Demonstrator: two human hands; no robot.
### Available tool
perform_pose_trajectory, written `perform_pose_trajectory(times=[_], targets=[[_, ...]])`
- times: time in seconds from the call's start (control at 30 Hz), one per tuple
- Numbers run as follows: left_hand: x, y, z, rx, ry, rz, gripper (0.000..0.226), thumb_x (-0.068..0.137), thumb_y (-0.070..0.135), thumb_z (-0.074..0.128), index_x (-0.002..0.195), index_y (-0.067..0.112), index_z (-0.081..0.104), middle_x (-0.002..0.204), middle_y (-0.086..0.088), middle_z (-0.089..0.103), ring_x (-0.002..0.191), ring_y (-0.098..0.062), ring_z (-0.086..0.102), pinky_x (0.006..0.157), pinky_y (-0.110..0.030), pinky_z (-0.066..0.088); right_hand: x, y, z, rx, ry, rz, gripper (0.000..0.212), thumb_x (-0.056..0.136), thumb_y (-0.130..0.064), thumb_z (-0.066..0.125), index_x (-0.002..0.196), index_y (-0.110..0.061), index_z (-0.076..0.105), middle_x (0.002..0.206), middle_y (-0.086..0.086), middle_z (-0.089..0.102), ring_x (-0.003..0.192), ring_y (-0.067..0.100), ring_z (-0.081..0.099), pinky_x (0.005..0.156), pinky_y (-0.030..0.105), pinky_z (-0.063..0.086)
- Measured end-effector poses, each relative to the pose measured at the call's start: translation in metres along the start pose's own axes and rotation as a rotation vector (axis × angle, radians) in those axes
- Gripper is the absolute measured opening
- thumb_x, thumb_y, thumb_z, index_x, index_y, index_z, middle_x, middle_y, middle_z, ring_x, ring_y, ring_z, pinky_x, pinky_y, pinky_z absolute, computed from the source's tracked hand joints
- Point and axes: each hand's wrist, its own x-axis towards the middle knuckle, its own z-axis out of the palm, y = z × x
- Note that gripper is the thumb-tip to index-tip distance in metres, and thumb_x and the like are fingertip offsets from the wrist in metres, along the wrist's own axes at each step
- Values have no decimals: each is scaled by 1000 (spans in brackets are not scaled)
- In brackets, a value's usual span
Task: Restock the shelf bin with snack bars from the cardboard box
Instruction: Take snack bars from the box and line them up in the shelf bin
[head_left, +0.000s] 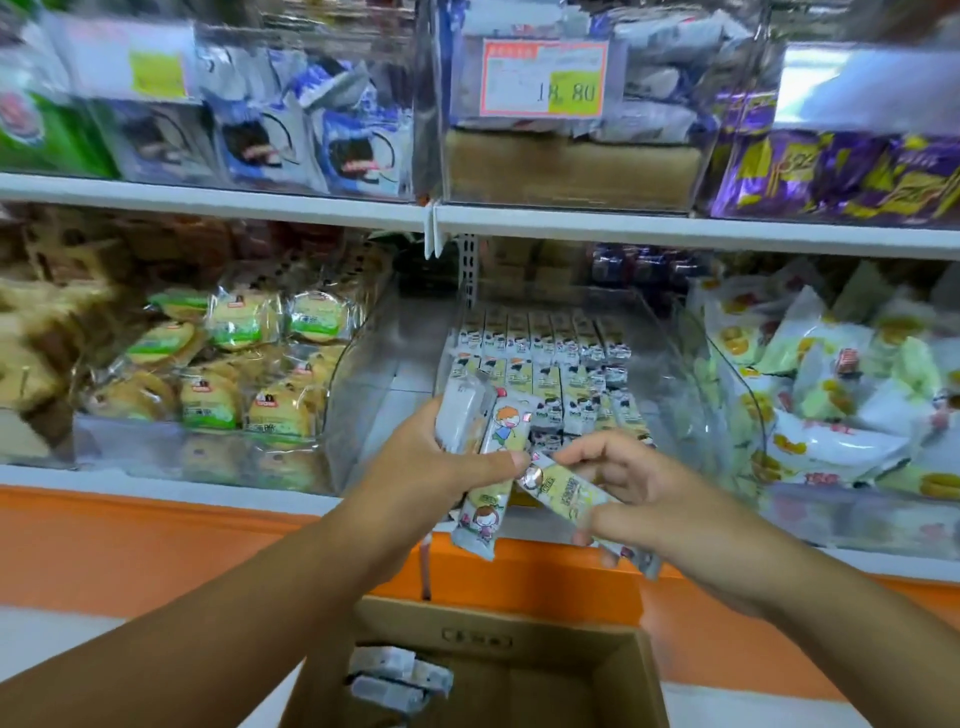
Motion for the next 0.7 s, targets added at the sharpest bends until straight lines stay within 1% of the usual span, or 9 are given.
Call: perform_pose_trajectory(times=[0.07, 0.17, 0.23, 0.3, 0.4, 0.5, 0.57, 0.6, 0.7], targets=[[2, 0, -5, 16, 10, -2, 54, 68, 21, 86, 117, 25, 63, 98, 5, 77, 90, -14, 74, 74, -30, 58, 1, 0, -5, -20, -42, 4, 48, 82, 3, 65, 110, -36, 64, 114, -8, 62, 93, 13, 66, 71, 28, 55], [7, 1, -14, 25, 69, 17, 47, 69, 24, 85, 110, 30, 63, 92, 14, 76, 83, -4, 73, 64, -19, 53, -1, -6, -15, -35, 7, -41, 47, 79, -3, 72, 103, -44, 68, 120, -9, 59, 96, -6, 61, 78, 17, 52], [8, 2, -16, 15, 91, 22, 42, 73, 21, 83, 108, 30, 62, 86, 16, 75, 75, -1, 71, 59, -16, 50, 0, -9, -23, -31, 126, -83, 44, 76, -11, 77, 104, -44, 66, 118, -10, 58, 91, -3, 64, 80, 17, 54], [9, 2, -16, 23, 92, 28, 40, 74, 19, 82, 108, 27, 62, 81, 16, 75, 69, 0, 71, 55, -15, 50, 2, -11, -34, -7, 296, -112, 43, 72, -20, 80, 107, -36, 62, 112, -11, 61, 78, -1, 67, 74, 17, 55], [8, 3, -14, 22, 85, 35, 38, 76, 16, 81, 107, 26, 62, 78, 15, 75, 66, 0, 70, 49, -12, 49, 10, -7, -56, -106, 494, -88, 48, 64, -37, 83, 102, -29, 55, 100, -3, 69, 88, 16, 68, 82, 38, 54], [7, 2, -13, 43, 64, 40, 40, 76, 17, 81, 110, 29, 63, 88, 13, 76, 75, -5, 73, 54, -14, 52, 21, -6, -76, -222, 481, -32, 37, 71, -30, 82, 98, -26, 58, 96, 0, 70, 89, 23, 68, 74, 41, 53], [7, 1, -13, 54, 63, 46, 41, 75, 19, 82, 109, 30, 62, 90, 13, 76, 78, -7, 73, 56, -15, 53, 34, -3, -82, -195, 459, -41, 36, 76, -23, 79, 107, -25, 60, 97, 3, 70, 86, 23, 70, 83, 46, 55], [7, 0, -12, 57, 62, 48, 42, 74, 19, 82, 109, 30, 62, 90, 13, 76, 78, -8, 73, 57, -16, 53, 41, -2, -83, -194, 471, -45, 42, 78, -22, 78, 115, -26, 57, 101, 3, 70, 87, 23, 70, 88, 47, 55], [7, 0, -11, 59, 61, 51, 41, 74, 19, 82, 108, 30, 63, 91, 11, 76, 79, -9, 74, 59, -19, 55, 65, -1, -76, -317, 519, -39, 66, 84, -26, 74, 139, -26, 37, 119, -4, 57, 97, 21, 64, 91, 38, 51]])
